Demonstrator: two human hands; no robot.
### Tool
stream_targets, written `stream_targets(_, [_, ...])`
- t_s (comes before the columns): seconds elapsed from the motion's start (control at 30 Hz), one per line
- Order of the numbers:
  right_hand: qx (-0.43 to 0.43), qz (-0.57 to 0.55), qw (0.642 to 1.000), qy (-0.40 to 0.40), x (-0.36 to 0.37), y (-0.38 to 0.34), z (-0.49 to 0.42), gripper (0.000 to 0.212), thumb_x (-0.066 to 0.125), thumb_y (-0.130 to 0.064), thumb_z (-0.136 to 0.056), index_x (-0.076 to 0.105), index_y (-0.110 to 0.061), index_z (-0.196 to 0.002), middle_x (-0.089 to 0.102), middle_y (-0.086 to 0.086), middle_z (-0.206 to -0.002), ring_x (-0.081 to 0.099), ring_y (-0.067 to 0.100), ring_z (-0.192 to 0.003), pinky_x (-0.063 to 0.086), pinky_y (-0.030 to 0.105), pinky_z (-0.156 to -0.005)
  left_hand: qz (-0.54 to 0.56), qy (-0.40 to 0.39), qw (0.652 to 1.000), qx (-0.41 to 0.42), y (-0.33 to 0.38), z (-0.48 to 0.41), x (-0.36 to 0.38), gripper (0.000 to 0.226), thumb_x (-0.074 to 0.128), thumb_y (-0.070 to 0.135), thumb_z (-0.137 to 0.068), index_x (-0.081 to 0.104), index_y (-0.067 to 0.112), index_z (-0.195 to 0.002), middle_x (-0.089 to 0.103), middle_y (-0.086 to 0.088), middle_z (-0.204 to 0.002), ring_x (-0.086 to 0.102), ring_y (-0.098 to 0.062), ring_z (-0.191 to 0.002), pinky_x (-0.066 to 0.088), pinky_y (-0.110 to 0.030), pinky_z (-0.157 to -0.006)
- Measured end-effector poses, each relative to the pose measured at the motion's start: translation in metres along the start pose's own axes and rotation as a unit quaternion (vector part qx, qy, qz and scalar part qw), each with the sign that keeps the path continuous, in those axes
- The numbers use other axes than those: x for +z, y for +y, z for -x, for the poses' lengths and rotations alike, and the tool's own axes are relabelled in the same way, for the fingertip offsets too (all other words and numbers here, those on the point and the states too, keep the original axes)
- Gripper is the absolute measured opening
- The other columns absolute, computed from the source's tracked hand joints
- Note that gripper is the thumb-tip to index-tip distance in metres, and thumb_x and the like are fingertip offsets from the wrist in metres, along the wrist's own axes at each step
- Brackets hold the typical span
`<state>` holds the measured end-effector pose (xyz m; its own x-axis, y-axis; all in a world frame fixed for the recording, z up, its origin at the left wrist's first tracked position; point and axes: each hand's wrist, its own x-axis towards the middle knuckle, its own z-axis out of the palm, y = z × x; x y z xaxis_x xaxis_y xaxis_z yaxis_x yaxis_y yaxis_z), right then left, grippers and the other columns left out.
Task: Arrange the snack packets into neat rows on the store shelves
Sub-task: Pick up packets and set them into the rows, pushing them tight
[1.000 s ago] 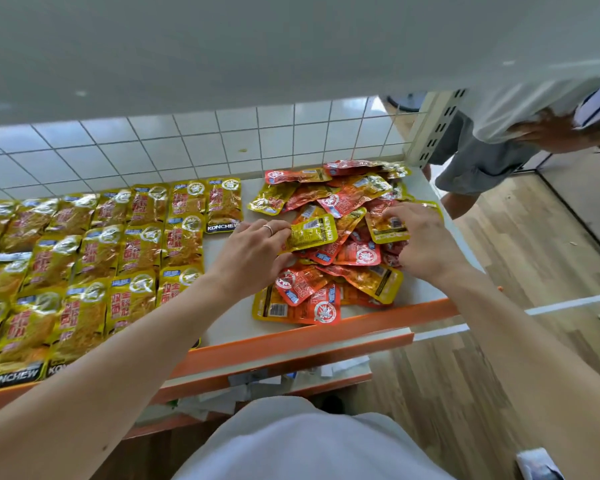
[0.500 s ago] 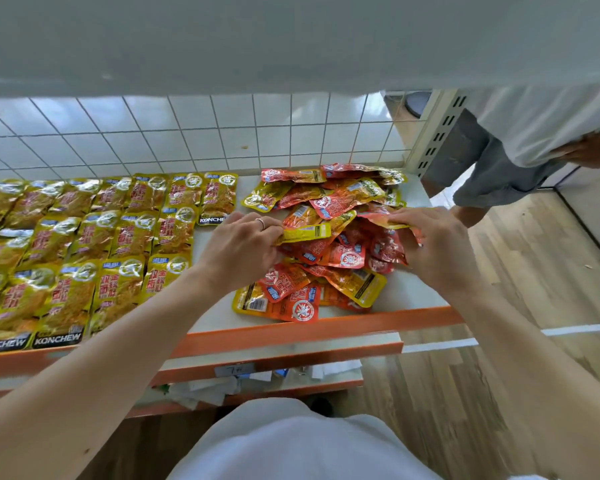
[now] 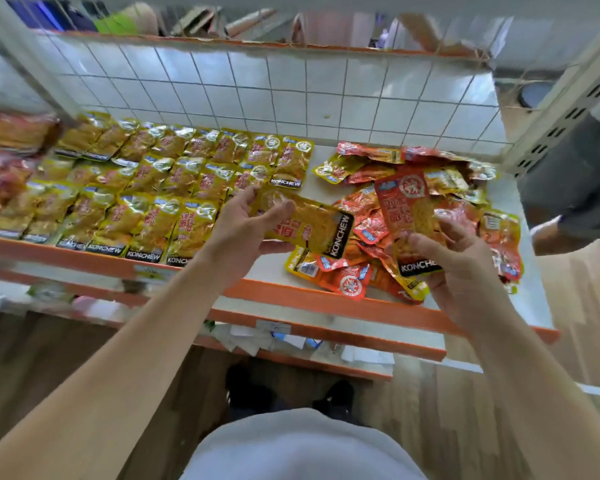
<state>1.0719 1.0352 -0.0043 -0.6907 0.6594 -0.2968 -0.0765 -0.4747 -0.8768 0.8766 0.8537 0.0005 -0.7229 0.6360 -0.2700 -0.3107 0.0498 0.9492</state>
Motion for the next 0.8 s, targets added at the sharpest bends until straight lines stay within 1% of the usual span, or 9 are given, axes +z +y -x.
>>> stream_targets(0.07, [0.04, 0.027, 0.999, -0.02, 0.01, 0.012, 0.001, 0.024, 0.061, 0.007, -0.086, 0.063, -0.008, -0.104, 0.075, 0.01, -0.09, 0.074, 0.027, -0.076, 0.059, 0.034, -0.06, 0.035, -0.005, 0.999, -0.007, -0.001, 0.008, -0.011, 0.041, 0.075, 0.01, -0.069, 0.057, 0.016, -0.105, 0.07, -0.001, -0.086, 0.072, -0.017, -0.075, 0.061, -0.03, -0.059])
stream_targets(0.13, [0.055, 0.042, 0.997, -0.019, 0.021, 0.022, -0.001, 0.019, 0.059, 0.003, -0.09, 0.063, -0.009, -0.104, 0.074, 0.012, -0.094, 0.072, 0.03, -0.08, 0.06, 0.04, -0.069, 0.066, -0.001, 0.998, -0.006, -0.005, 0.014, -0.022, 0.039, 0.076, 0.002, -0.066, 0.062, 0.016, -0.099, 0.072, -0.002, -0.084, 0.073, -0.018, -0.075, 0.063, -0.034, -0.067])
stream_targets(0.2, [0.05, 0.051, 0.997, -0.014, 0.034, 0.028, -0.001, 0.013, 0.059, -0.003, -0.094, 0.064, -0.012, -0.102, 0.074, 0.008, -0.094, 0.073, 0.024, -0.082, 0.06, 0.038, -0.074, 0.108, 0.007, 0.994, -0.003, -0.009, 0.017, -0.036, 0.035, 0.082, -0.002, -0.065, 0.072, 0.017, -0.093, 0.075, -0.004, -0.087, 0.073, -0.018, -0.077, 0.061, -0.037, -0.073])
stream_targets(0.3, [0.034, 0.08, 0.996, -0.025, 0.055, 0.035, 0.002, 0.012, 0.061, -0.007, -0.093, 0.064, -0.011, -0.104, 0.076, 0.004, -0.093, 0.074, 0.022, -0.089, 0.059, 0.038, -0.08, 0.117, 0.014, 0.993, -0.012, -0.013, 0.02, -0.057, 0.031, 0.088, 0.003, -0.067, 0.076, 0.014, -0.094, 0.076, -0.005, -0.091, 0.07, -0.019, -0.081, 0.055, -0.038, -0.078])
stream_targets(0.37, [0.029, 0.088, 0.995, -0.03, 0.069, 0.038, 0.006, 0.017, 0.063, -0.008, -0.091, 0.063, -0.009, -0.108, 0.076, 0.006, -0.099, 0.073, 0.027, -0.097, 0.056, 0.045, -0.088, 0.115, 0.021, 0.993, -0.016, -0.009, 0.024, -0.066, 0.033, 0.081, 0.008, -0.068, 0.07, 0.01, -0.099, 0.076, -0.004, -0.088, 0.072, -0.017, -0.081, 0.059, -0.038, -0.081])
stream_targets(0.57, [0.01, 0.117, 0.993, -0.025, 0.123, 0.055, 0.017, 0.014, 0.064, -0.006, -0.091, 0.065, -0.011, -0.104, 0.077, 0.005, -0.096, 0.074, 0.026, -0.094, 0.055, 0.044, -0.088, 0.04, 0.039, 0.998, -0.017, 0.001, 0.034, -0.103, 0.026, 0.076, 0.026, -0.078, 0.067, 0.017, -0.101, 0.076, 0.003, -0.087, 0.073, -0.014, -0.086, 0.061, -0.035, -0.078])
stream_targets(0.67, [0.0, 0.147, 0.989, -0.016, 0.144, 0.066, 0.02, 0.013, 0.065, -0.006, -0.092, 0.066, -0.009, -0.104, 0.076, 0.01, -0.1, 0.072, 0.031, -0.099, 0.055, 0.047, -0.093, 0.008, 0.024, 0.999, -0.033, 0.003, 0.032, -0.122, 0.015, 0.069, 0.011, -0.092, 0.067, 0.018, -0.105, 0.076, 0.0, -0.095, 0.072, -0.019, -0.096, 0.059, -0.04, -0.087])
stream_targets(0.73, [-0.012, 0.17, 0.985, -0.006, 0.154, 0.072, 0.02, 0.012, 0.066, -0.006, -0.092, 0.067, -0.01, -0.104, 0.076, 0.01, -0.1, 0.073, 0.029, -0.096, 0.057, 0.044, -0.091, -0.019, 0.005, 0.999, -0.039, 0.006, 0.03, -0.131, 0.02, 0.065, 0.0, -0.092, 0.069, 0.015, -0.105, 0.075, -0.003, -0.096, 0.072, -0.022, -0.095, 0.059, -0.039, -0.087])
stream_targets(0.8, [-0.023, 0.191, 0.981, 0.002, 0.158, 0.076, 0.018, 0.013, 0.066, -0.007, -0.092, 0.068, -0.01, -0.105, 0.076, 0.007, -0.098, 0.073, 0.024, -0.093, 0.059, 0.039, -0.087, -0.064, -0.006, 0.998, -0.028, 0.01, 0.027, -0.137, 0.022, 0.067, -0.001, -0.091, 0.07, 0.015, -0.106, 0.075, -0.003, -0.098, 0.073, -0.023, -0.094, 0.06, -0.037, -0.086])
